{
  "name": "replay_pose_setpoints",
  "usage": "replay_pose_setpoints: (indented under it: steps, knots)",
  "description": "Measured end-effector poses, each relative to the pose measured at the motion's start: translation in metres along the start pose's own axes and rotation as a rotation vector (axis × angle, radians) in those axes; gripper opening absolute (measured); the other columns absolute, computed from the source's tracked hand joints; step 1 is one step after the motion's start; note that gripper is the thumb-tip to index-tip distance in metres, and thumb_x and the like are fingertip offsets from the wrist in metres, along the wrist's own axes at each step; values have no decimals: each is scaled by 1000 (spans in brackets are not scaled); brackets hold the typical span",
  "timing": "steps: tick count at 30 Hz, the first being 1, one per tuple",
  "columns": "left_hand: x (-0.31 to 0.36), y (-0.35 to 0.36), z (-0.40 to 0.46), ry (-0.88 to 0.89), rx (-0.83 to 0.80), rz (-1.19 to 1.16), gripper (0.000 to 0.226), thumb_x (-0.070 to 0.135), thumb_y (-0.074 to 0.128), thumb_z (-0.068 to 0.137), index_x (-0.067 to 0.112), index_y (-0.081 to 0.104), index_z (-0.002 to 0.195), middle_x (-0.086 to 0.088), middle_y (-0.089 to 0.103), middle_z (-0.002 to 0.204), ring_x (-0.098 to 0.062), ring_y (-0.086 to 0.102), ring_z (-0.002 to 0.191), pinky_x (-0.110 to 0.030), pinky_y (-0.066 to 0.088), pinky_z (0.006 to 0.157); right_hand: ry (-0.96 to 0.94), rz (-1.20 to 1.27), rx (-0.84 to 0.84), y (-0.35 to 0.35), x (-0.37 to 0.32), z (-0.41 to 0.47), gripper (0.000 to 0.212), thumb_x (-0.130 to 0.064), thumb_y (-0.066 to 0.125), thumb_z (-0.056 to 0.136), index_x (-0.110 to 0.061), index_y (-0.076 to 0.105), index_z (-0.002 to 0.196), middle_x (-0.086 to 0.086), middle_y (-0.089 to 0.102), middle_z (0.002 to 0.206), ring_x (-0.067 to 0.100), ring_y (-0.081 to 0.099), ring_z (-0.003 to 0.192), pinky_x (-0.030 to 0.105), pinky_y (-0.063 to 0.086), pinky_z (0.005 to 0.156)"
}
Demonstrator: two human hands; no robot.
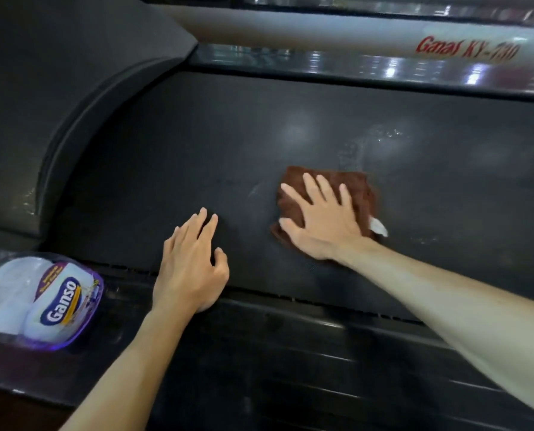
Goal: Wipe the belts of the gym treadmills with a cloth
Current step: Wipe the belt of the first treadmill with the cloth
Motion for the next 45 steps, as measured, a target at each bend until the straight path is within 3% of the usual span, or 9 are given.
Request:
replay_pose_setpoints:
  steps: [6, 10, 15, 21, 26, 29, 37, 41, 45]
  knots:
    - [5, -3, -1, -14, -8, -37, 63, 29, 42, 106, 26, 17, 164, 10, 3, 171, -9, 0, 157, -33, 3, 127, -379, 14, -32, 5, -31, -54, 81, -68, 25, 86, -51, 3, 162, -8, -9, 174, 16, -14, 159, 49, -10, 128]
    - [3, -3, -1, -25, -2, -46, 64, 31, 41, 106, 27, 15, 164, 12, 1, 171, -8, -2, 156, -31, 1, 127, -264, -49, -55, 3, 12, -71, 80, -71, 20, 84, -59, -7, 158, -17, -18, 171, 8, -22, 156, 45, -11, 128]
    - [5, -5, -1, -29, -1, -41, 64, 34, 43, 106, 28, 15, 164, 12, 3, 171, -8, -1, 156, -30, 2, 126, 28, 3, 8, -3, 11, -13, 83, -73, 14, 85, -49, -1, 163, -5, -11, 174, 19, -14, 160, 54, -9, 127]
    - [2, -3, 1, -52, -33, -40, 67, 37, 46, 105, 30, 15, 163, 11, 2, 171, -13, 2, 158, -38, 8, 129, -335, 51, -41, 6, -36, -61, 81, -67, 22, 86, -51, 3, 162, -7, -9, 174, 18, -15, 159, 51, -12, 127]
    - [0, -1, 3, -32, -18, -3, 67, 38, 44, 104, 28, 15, 164, 10, 4, 171, -12, 4, 157, -37, 9, 129, 60, -25, 29, 5, 9, -68, 79, -70, 9, 87, -49, -1, 162, -6, -6, 175, 23, -6, 160, 56, -1, 127]
    - [0, 1, 2, -27, -5, 9, 67, 39, 44, 104, 27, 17, 163, 9, 6, 171, -12, 6, 157, -38, 11, 129, 252, 49, 41, -5, 33, -17, 72, -69, 24, 99, -45, 4, 164, 0, -7, 175, 26, -8, 160, 59, -6, 126]
    - [2, -2, 4, -48, -30, 23, 68, 39, 47, 103, 28, 17, 163, 9, 6, 171, -13, 6, 157, -41, 12, 128, -221, 83, 11, 3, -19, -46, 76, -68, 30, 93, -49, 5, 163, -5, -6, 175, 21, -13, 160, 55, -11, 126]
    - [3, -2, 3, -33, -13, 18, 67, 37, 48, 103, 26, 19, 163, 9, 8, 171, -11, 6, 157, -39, 11, 128, 118, 19, 51, 7, 17, -68, 86, -79, 14, 83, -50, -1, 162, -5, -9, 174, 24, -11, 160, 56, -6, 127]
    - [2, 0, 3, -24, -2, 27, 66, 36, 48, 102, 25, 22, 162, 8, 11, 171, -12, 8, 157, -40, 12, 128, 271, 44, 55, -8, 49, -8, 79, -77, 25, 95, -45, 3, 164, 1, -9, 175, 29, -12, 160, 59, -9, 126]
Point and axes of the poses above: each hand's wrist, its own z-axis towards the middle knuckle, its own y-axis out of the palm, x = y × z, the point moved 2 cm from there along z, towards the middle knuckle
